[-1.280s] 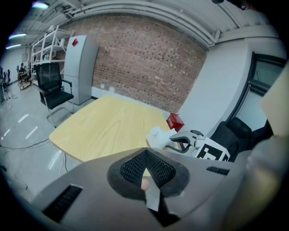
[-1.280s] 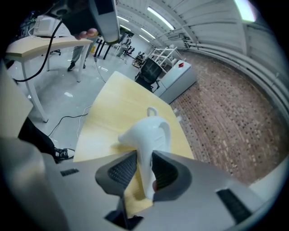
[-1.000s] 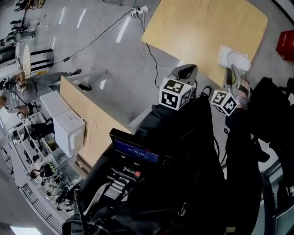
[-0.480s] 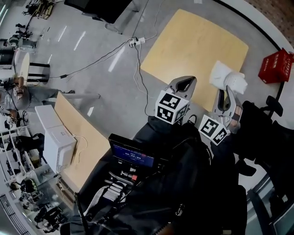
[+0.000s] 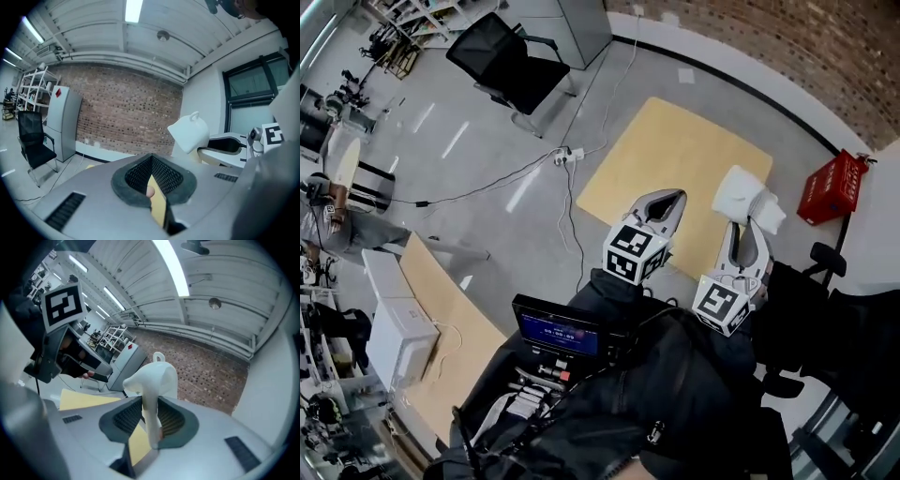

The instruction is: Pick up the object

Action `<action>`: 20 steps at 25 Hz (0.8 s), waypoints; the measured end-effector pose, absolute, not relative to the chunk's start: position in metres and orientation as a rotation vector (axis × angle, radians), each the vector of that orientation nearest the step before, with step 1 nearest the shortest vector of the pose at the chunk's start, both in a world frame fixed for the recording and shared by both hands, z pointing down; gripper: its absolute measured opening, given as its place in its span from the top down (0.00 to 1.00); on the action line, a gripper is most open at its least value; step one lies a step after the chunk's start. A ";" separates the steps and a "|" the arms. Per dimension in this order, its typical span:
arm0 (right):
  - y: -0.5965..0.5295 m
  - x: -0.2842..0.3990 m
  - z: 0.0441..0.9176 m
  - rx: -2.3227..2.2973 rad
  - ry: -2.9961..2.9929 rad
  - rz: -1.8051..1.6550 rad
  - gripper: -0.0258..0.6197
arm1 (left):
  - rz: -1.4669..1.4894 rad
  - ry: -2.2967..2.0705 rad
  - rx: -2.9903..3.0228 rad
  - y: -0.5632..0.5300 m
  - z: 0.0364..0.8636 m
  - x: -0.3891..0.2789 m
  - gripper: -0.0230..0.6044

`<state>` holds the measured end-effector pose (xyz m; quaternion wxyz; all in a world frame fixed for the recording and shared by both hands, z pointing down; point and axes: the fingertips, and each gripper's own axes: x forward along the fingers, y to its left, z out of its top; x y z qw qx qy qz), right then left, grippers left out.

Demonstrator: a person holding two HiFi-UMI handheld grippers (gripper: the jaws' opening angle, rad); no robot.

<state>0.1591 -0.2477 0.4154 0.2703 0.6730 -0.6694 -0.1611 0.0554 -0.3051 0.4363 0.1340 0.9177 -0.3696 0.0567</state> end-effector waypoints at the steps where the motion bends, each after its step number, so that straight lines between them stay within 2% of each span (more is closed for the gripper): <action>1: -0.249 0.160 0.409 1.830 -1.818 -0.426 0.79 | 0.151 -1.074 2.673 -0.307 0.430 0.056 0.97; 20: -0.265 0.173 0.342 2.049 -2.147 -0.257 0.79 | 0.029 -1.085 2.801 -0.333 0.375 0.070 0.97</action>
